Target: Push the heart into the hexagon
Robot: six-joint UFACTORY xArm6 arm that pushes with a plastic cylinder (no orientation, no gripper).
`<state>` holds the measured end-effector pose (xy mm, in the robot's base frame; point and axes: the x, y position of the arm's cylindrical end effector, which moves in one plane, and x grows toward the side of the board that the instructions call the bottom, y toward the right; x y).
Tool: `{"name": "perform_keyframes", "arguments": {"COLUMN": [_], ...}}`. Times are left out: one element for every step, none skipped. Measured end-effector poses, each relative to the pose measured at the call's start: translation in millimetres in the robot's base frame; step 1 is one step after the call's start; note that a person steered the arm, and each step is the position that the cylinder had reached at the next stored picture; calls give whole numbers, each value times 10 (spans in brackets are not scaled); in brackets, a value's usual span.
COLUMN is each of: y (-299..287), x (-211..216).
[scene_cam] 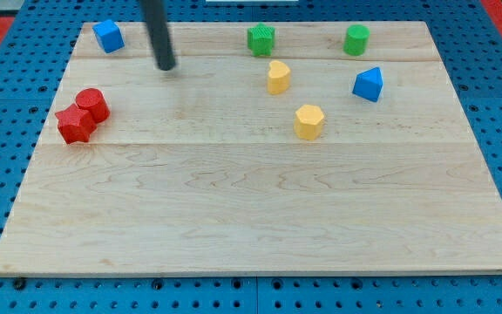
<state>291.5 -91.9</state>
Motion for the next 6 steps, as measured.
{"name": "perform_keyframes", "arguments": {"y": [746,1231,1404,1740,1671,1096], "x": [0,86,494,725,741,853]}}
